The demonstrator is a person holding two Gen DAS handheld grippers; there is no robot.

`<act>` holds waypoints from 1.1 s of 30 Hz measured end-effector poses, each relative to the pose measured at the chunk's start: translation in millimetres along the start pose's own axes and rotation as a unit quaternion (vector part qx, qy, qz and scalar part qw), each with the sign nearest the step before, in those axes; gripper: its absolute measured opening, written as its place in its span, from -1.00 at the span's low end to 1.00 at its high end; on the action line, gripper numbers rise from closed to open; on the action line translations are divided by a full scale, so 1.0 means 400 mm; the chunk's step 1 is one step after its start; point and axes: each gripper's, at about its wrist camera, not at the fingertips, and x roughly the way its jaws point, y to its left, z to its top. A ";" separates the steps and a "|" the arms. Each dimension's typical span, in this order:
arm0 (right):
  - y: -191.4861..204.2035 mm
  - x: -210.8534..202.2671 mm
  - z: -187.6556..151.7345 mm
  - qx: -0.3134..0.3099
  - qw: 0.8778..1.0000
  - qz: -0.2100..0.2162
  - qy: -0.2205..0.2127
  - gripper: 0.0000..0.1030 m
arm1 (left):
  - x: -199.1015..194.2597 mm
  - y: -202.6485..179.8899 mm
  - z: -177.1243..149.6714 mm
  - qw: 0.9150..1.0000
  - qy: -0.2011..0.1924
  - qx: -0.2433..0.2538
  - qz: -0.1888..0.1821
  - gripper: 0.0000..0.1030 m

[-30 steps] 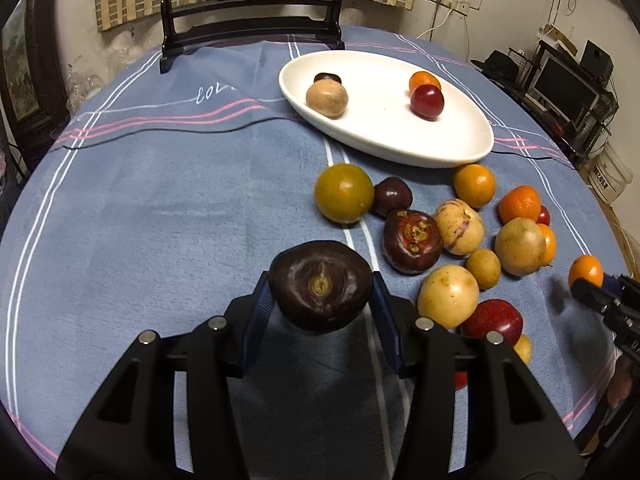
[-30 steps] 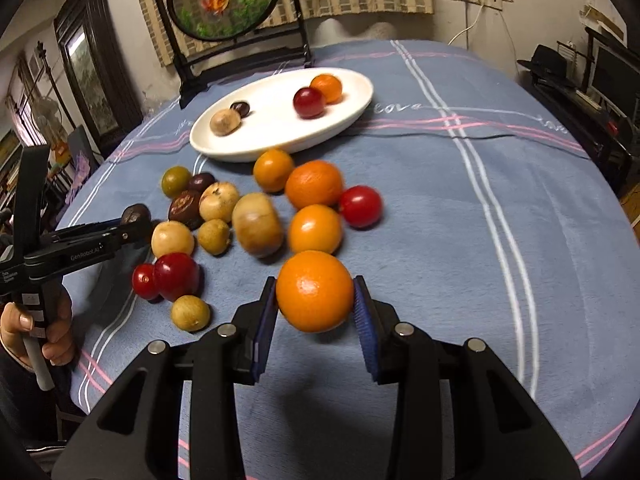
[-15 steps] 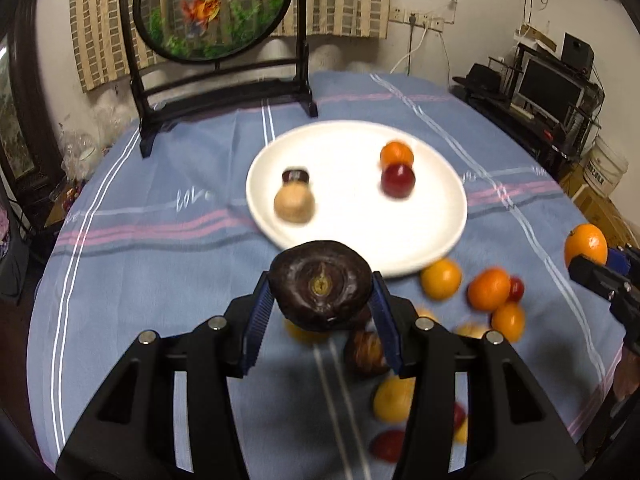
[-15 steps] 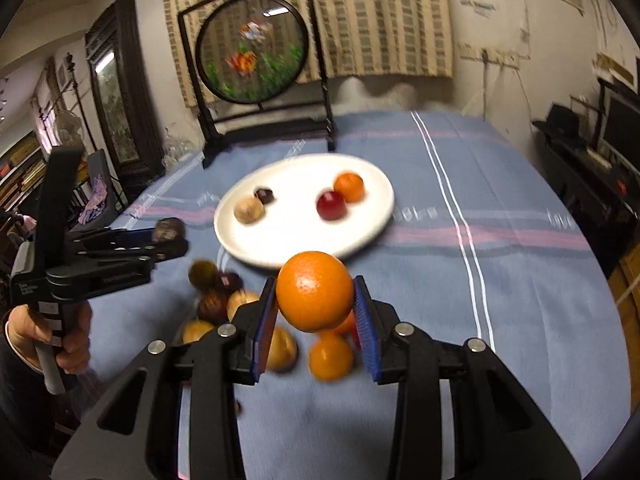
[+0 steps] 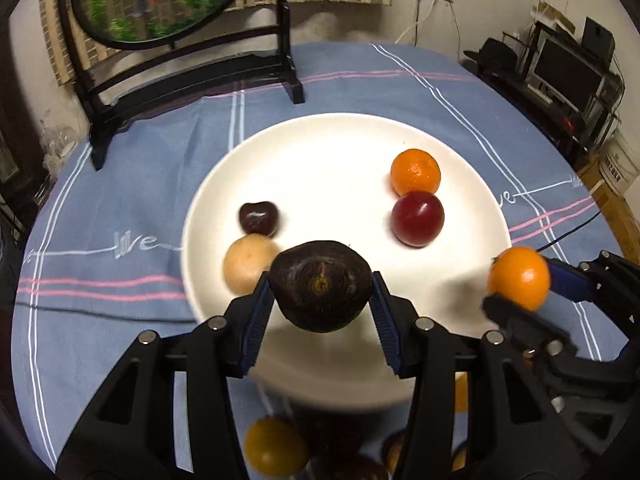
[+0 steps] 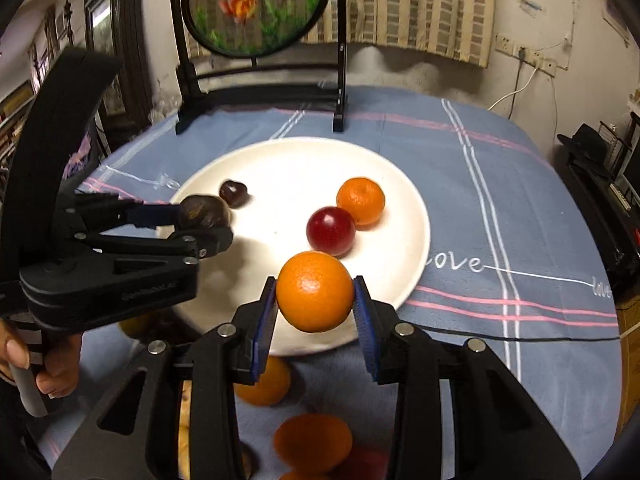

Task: Organize fruits
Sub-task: 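Carry the dark fruit and orange over the plate and open both tools, then withdraw both open tools from the plate back toward the fruit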

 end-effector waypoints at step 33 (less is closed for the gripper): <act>-0.086 -0.234 -0.204 0.060 0.996 -0.048 -0.048 0.21 | -0.214 0.096 -0.170 0.995 -0.062 -0.048 0.056 0.73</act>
